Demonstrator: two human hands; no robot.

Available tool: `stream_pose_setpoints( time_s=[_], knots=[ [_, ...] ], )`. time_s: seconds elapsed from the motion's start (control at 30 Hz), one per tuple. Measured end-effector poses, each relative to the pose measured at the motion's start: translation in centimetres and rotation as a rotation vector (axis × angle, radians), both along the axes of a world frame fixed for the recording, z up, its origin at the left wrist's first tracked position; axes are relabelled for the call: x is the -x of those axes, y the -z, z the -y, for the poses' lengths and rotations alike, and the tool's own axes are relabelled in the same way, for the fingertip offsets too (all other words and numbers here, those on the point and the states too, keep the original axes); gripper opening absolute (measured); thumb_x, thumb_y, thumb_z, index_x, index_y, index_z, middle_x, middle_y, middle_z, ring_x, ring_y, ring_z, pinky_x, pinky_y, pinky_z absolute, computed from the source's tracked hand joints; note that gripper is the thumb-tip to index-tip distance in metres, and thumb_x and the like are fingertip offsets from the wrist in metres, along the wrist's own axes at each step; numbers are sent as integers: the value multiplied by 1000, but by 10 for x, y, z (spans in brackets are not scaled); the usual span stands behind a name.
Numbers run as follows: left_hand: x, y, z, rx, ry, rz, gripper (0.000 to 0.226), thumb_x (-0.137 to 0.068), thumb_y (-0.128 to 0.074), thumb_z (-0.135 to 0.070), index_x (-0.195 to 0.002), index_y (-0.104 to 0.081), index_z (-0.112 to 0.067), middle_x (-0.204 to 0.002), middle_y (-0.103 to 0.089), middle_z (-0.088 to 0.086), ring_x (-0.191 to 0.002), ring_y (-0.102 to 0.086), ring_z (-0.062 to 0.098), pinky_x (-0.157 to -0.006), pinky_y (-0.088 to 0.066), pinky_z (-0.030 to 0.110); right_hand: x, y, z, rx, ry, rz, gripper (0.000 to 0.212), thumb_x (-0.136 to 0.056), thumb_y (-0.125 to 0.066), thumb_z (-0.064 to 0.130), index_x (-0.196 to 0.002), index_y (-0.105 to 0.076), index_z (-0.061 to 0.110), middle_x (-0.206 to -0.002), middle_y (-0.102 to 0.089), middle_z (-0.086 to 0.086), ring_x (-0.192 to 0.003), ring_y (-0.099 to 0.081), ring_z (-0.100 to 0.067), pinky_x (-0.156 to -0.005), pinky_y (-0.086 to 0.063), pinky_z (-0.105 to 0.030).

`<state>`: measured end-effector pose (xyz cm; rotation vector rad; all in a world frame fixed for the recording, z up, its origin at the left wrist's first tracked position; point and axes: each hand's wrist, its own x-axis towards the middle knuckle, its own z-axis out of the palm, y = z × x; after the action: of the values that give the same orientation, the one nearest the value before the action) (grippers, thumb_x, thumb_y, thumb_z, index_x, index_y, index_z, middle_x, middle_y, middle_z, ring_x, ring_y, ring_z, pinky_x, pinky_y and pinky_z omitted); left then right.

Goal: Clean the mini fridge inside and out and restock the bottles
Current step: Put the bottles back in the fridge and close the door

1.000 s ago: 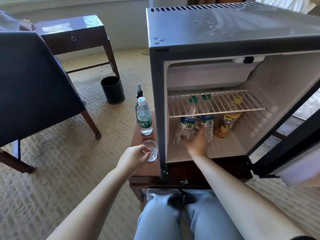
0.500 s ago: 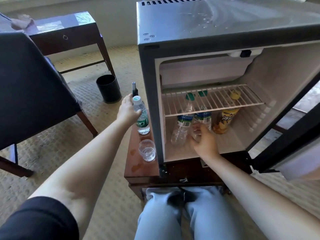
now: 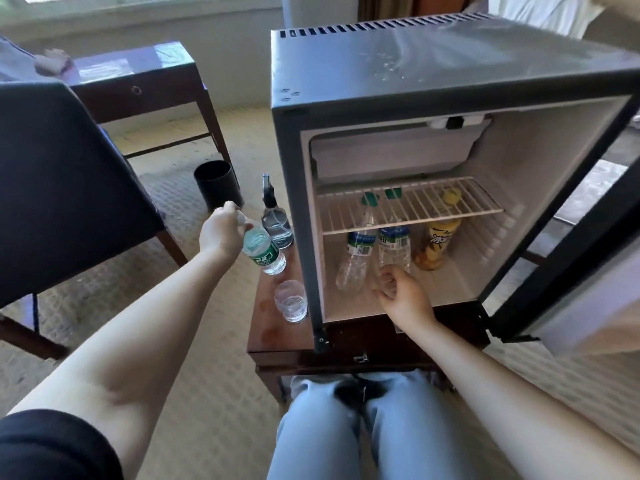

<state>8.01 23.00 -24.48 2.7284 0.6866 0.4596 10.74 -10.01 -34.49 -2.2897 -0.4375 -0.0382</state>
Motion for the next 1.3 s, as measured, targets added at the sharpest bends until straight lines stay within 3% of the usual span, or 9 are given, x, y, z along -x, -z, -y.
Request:
stream_pose_setpoints(
  time_s=[0.2,0.33,0.4,0.5,0.67,0.83,1.07,1.13,1.3],
  knots=[
    [71,-79,21,-146,119,-21,44,-87,-64,-43,-114,-57,-8,-112,-62,12,-98,-59,29,-73,-46,35,56,-37,-9,-30,-12,-47,36,-83,-72,24,-115,-57,19,-99,-59,10,-93,-61,-15,-80,-52,-28],
    [108,-111,59,-93,244,-115,44,-85,-66,-44,-114,-60,-11,-107,-64,7,-78,-52,12,-56,-34,19,98,-57,-21,-93,-203,-105,62,-78,-75,45,-130,-47,27,-122,-58,11,-111,-55,-9,-94,-49,-33],
    [122,-112,83,-12,335,-107,44,-84,-67,-44,-113,-61,-13,-102,-61,0,-73,-54,8,-53,-36,14,114,-66,-22,-113,-327,-147,80,-74,-74,53,-140,-37,29,-138,-50,7,-123,-48,-10,-101,-43,-32],
    [131,-95,123,149,451,-54,43,-83,-69,-42,-114,-62,-14,-104,-61,-2,-80,-61,16,-68,-54,31,125,-76,-13,-88,-422,-215,87,-74,-77,48,-144,-29,29,-140,-48,5,-124,-48,-12,-94,-39,-26],
    [104,-64,174,275,573,-2,43,-84,-69,-39,-119,-61,-16,-105,-65,-4,-85,-62,12,-76,-48,24,102,-59,33,73,-151,-202,73,-74,-78,42,-133,-40,24,-125,-57,5,-113,-56,-15,-92,-47,-28],
    [81,-2,160,118,525,-326,24,-87,-60,-30,-104,-67,-15,-98,-70,3,-91,-66,23,-80,-52,33,55,-37,47,113,31,-229,71,-70,-80,46,-125,-45,18,-116,-62,-2,-107,-61,-22,-87,-53,-38],
    [119,79,107,65,426,-567,29,-89,-57,-36,-107,-64,-15,-110,-66,4,-105,-61,24,-86,-45,30,12,-9,-45,-80,89,-337,72,-69,-83,39,-126,-46,17,-118,-62,-2,-108,-61,-24,-85,-50,-31],
    [121,84,92,108,351,-533,28,-89,-56,-38,-105,-65,-17,-108,-67,0,-103,-61,22,-85,-47,30,5,-4,-61,-135,146,-329,73,-67,-85,37,-124,-45,17,-117,-62,-3,-105,-62,-24,-82,-50,-29],
    [105,76,77,185,289,-364,22,-90,-58,-30,-105,-67,-18,-106,-70,0,-101,-63,18,-84,-47,28,11,8,-64,-35,177,-258,78,-59,-83,51,-120,-45,21,-115,-63,-3,-100,-63,-25,-80,-53,-33]
  ],
)
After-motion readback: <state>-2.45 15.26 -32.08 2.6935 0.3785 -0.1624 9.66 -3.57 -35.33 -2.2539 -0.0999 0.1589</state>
